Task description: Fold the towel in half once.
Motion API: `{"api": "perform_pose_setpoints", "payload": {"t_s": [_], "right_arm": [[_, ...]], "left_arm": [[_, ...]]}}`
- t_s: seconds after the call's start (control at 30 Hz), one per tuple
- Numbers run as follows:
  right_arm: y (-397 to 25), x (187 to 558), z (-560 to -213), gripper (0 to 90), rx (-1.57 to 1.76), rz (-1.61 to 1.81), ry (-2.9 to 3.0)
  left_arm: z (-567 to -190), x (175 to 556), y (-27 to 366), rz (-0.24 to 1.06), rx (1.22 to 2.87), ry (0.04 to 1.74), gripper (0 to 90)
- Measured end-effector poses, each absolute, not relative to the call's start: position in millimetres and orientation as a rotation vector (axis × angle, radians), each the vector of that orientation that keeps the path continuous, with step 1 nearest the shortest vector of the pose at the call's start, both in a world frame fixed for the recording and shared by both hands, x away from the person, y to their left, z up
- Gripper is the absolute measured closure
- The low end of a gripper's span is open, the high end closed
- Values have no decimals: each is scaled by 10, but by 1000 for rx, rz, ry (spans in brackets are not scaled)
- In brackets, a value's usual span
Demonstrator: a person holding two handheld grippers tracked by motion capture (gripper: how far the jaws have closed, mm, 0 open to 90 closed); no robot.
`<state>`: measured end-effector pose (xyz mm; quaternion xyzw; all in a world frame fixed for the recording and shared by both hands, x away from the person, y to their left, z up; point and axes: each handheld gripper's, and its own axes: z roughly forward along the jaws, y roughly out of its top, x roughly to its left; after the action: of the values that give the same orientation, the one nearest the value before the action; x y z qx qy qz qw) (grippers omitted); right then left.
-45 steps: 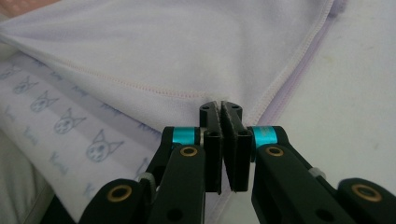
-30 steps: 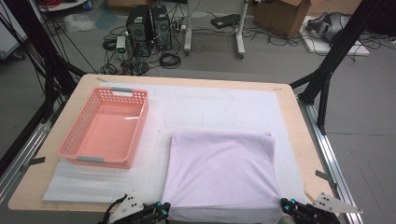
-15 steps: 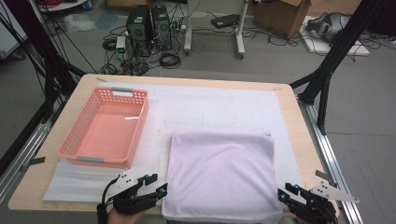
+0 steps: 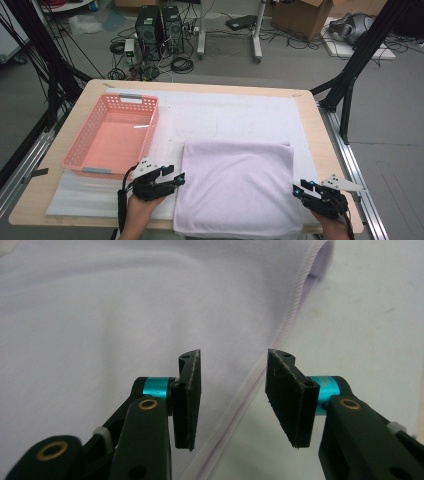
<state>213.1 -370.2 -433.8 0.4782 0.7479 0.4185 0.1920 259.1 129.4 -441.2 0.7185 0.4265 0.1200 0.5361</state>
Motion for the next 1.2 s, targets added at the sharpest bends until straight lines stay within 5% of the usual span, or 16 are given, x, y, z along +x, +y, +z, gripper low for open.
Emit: {"api": "perform_pose_setpoints", "payload": {"t_s": [0.33,0.43,0.57,1.2], "right_arm": [[-3673,2698,-4451,591,1451,1139,2069],[-3632,2787,-4500,723,1456,1127,2095],[-3654,2749,-4468,864,1439,1142,2100],[-3906,2214,-4342,868,1504,1260,2203]], "left_arm": [[-4475,3077,1158,244,1761,1090,468],[-4524,3110,1113,208,1789,1106,553],[-4530,3071,1063,220,1845,1095,850],[-4460,2334,1329,62,1826,970,863]]}}
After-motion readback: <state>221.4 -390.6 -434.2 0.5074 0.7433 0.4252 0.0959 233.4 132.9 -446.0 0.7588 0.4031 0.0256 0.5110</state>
